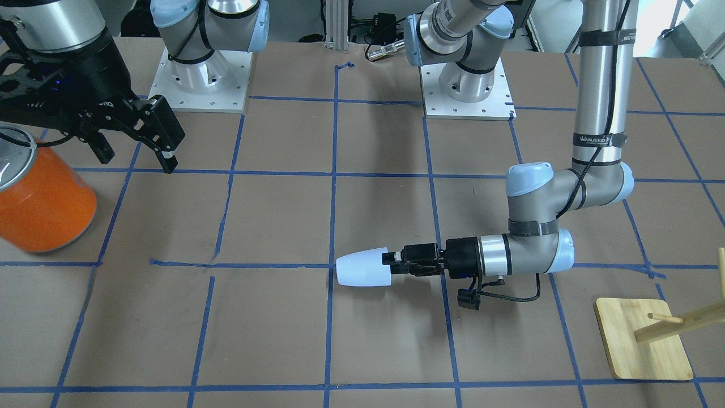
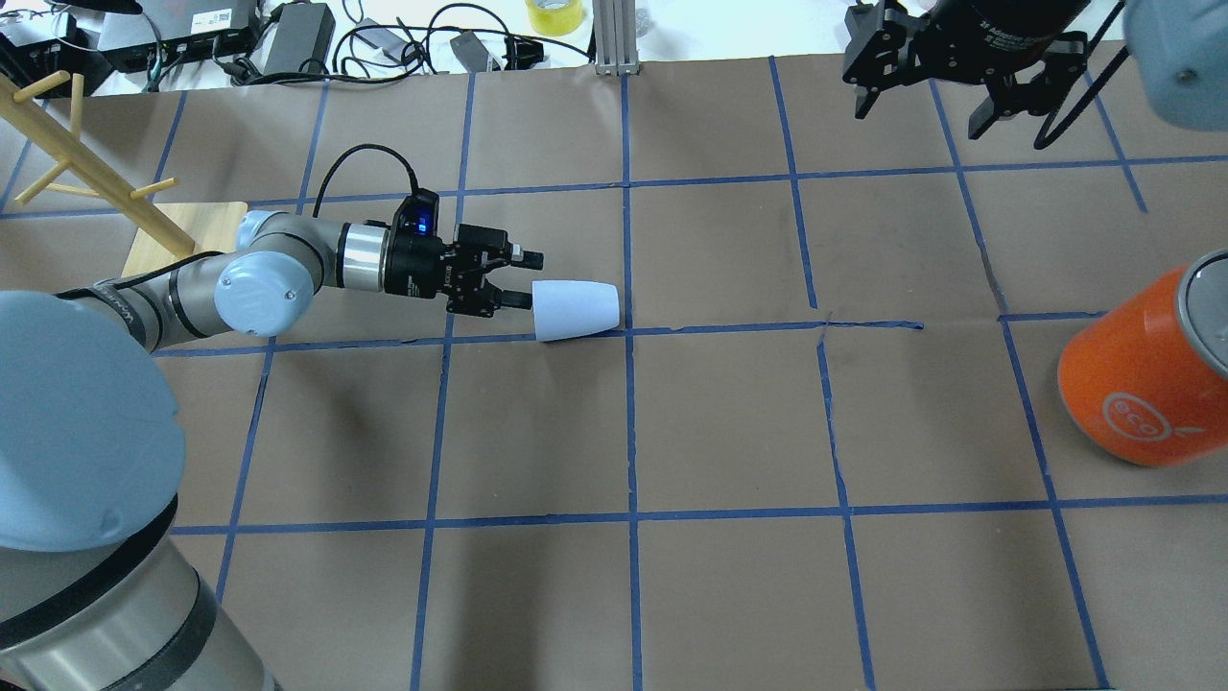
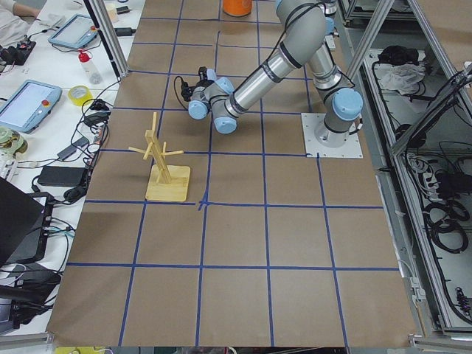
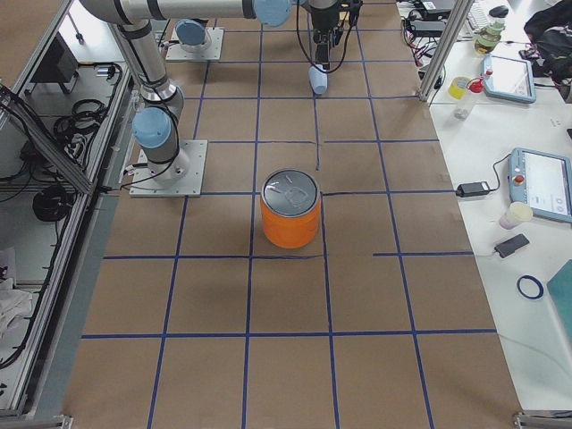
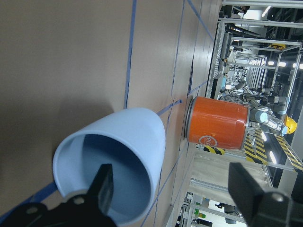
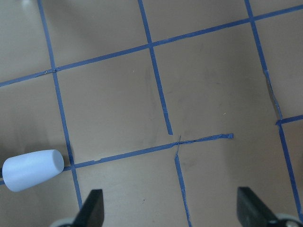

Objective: Flip cup
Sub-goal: 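Reach the left gripper into the lying cup's mouth while the right arm withdraws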

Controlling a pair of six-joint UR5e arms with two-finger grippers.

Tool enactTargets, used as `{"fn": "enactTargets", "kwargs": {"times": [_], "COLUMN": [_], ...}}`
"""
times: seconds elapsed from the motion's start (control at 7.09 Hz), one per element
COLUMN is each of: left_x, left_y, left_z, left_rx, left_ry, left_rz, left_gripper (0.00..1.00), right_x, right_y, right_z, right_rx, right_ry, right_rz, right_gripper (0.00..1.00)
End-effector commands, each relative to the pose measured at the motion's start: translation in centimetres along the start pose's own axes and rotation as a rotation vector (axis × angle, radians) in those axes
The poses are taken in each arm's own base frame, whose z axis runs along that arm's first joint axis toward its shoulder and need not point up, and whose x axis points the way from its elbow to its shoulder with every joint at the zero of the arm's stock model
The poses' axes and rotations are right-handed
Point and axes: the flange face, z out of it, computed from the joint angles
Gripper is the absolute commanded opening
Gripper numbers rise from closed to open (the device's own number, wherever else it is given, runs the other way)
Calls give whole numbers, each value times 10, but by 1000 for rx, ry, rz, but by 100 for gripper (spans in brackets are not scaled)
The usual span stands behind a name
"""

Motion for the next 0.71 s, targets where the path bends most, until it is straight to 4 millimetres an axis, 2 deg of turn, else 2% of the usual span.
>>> {"fn": "enactTargets", "kwargs": {"times": [0.0,0.42,0.56], "left_x": [-5,-2,1], "left_y": [0,-1,-3], "left_z": [8,18,20], "left_rx": [-10,-14,-10], "left_ry": [6,25,26], "left_rz": [-10,-5,15], "left_gripper": [82,75,58], "right_x": [0,0,0], "right_y": [0,-1,-1], "right_z": [0,1,2], "right_rx": [2,2,0], "right_ry": [-1,-1,0], "right_rz": [-1,-1,0], "right_gripper": [100,100,100]}}
